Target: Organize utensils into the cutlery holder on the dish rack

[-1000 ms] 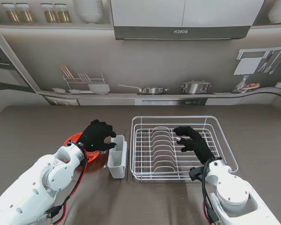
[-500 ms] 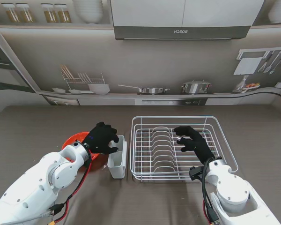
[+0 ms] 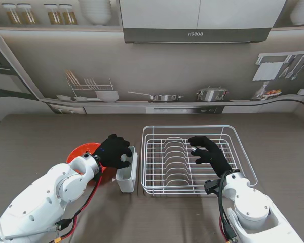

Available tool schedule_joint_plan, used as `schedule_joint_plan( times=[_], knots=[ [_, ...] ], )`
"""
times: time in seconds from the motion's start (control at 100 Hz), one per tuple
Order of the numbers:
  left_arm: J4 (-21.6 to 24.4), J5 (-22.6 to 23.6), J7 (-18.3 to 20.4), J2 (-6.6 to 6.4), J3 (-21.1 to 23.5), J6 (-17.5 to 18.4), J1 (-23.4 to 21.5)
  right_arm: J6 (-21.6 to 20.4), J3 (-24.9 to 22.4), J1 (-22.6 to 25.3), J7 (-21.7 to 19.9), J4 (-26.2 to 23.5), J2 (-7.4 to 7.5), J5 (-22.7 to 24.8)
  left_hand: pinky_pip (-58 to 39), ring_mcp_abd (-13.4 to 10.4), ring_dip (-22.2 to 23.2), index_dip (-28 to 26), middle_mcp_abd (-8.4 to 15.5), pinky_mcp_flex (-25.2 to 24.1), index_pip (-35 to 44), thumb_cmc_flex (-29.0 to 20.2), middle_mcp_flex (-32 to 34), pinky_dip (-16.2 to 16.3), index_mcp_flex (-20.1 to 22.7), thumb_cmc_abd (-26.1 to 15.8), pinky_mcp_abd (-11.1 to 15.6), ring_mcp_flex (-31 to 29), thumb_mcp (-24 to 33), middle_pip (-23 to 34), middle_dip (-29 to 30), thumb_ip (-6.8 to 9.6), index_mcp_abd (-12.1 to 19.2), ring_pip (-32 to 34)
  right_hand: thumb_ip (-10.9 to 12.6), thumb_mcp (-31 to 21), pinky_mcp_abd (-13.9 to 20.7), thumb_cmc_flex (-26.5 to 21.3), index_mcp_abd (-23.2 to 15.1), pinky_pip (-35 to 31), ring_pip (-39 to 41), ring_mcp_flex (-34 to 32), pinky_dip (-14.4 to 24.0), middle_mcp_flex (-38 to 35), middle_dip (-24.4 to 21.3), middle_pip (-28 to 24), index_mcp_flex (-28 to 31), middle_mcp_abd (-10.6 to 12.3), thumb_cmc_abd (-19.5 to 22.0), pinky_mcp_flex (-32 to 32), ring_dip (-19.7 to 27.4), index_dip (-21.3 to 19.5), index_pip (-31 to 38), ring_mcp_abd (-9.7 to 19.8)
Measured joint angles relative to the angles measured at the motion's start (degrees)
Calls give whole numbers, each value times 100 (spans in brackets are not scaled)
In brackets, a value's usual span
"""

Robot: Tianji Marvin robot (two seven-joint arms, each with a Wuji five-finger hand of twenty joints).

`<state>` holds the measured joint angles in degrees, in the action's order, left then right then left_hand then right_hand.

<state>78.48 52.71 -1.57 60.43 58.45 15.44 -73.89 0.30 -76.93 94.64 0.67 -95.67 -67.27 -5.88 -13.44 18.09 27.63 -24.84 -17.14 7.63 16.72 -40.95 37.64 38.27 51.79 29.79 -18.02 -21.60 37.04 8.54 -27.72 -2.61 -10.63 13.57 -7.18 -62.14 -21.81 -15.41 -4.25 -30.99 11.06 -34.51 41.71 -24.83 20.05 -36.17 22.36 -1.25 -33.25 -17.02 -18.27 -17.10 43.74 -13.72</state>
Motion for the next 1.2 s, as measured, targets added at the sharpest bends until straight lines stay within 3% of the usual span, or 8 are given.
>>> schedule_joint_plan(
  times=[0.37, 0.38, 0.81, 0.97, 0.98, 1.0, 1.14, 1.2],
  knots=[
    [-163, -23, -38, 0, -192, -14, 183, 3, -1, -10, 3, 19, -8, -59, 0, 0, 9, -123, -56, -2, 133, -9, -14, 0, 142, 0, 3, 0, 2, -8, -23, -2, 0, 32, 0, 0, 0, 0, 6, 0, 0, 0, 2, 0, 0, 0, 0, 0, 2, 0, 0, 0, 0, 0],
    [-165, -25, -38, 0, -194, -14, 186, 3, 0, -11, 3, 20, -8, -59, 0, 0, 9, -127, -57, -2, 138, -10, -14, 0, 142, 0, 3, 0, -1, -8, -26, -113, 0, 34, 0, 0, 0, 0, 6, 0, 0, 0, 2, 0, 0, 0, 0, 0, 2, 0, 0, 0, 0, 0],
    [-204, -47, 21, 0, -254, -14, 241, 2, 7, -29, 4, 46, -15, -103, 0, 0, 13, -272, -64, -2, 217, -18, -19, -2, 201, 0, 6, 0, -132, -99, -69, -138, 23, 45, 0, 0, 0, 0, 14, 0, 0, 0, 50, -1, 0, 0, 0, 0, 3, 0, 0, 0, 0, 0],
    [-168, -36, 99, -2, -250, -32, 237, 1, 7, -30, 7, 49, -18, -125, -1, 0, 13, -287, -82, -2, 221, -102, -20, -4, 205, 14, 14, -8, -152, -155, -69, -201, 23, 47, 0, 0, 0, 0, 30, 0, 0, 0, 51, -2, 0, 0, 0, 0, 4, 0, 0, 0, 0, 0],
    [-163, -36, 108, -3, -249, -35, 235, 1, 7, -30, 7, 50, -19, -126, -1, 0, 13, -290, -82, -2, 229, -124, -21, -7, 205, 14, 15, -8, -152, -166, -69, -289, 23, 47, 0, 0, 0, 0, 33, 0, 0, 0, 51, -2, 0, 0, 0, 0, 4, 0, 0, 0, 0, 0],
    [-151, -37, 124, -3, -246, -41, 232, 1, 7, -30, 7, 50, -19, -127, -1, 0, 13, -292, -82, -2, 232, -165, -21, -8, 205, 17, 17, -8, -157, -168, -69, -314, 25, 47, 0, 0, 0, 0, 40, 0, 0, 0, 51, -2, 0, 0, 0, 0, 4, 0, 0, 0, 0, 0],
    [-83, -37, 192, -11, -242, -68, 206, 0, 7, -33, 7, 55, -20, -136, -4, 0, 13, -358, -85, -2, 388, -281, -22, -13, 209, 168, 46, -10, -247, -179, -69, -314, 193, 47, 0, 0, 0, 0, 51, 0, 0, 0, 52, -3, 0, 0, 0, 0, 4, 0, 0, 0, 0, 0],
    [-73, -37, 201, -12, -245, -82, 203, -1, 8, -34, 7, 57, -20, -141, -8, 0, 14, -375, -86, -2, 452, -321, -23, -14, 213, 173, 46, -15, -269, -179, -70, -419, 219, 49, 0, 0, 0, 0, 52, 0, 0, 0, 52, -3, 0, 0, 0, 0, 5, 0, 0, 0, 0, 0]
  ],
)
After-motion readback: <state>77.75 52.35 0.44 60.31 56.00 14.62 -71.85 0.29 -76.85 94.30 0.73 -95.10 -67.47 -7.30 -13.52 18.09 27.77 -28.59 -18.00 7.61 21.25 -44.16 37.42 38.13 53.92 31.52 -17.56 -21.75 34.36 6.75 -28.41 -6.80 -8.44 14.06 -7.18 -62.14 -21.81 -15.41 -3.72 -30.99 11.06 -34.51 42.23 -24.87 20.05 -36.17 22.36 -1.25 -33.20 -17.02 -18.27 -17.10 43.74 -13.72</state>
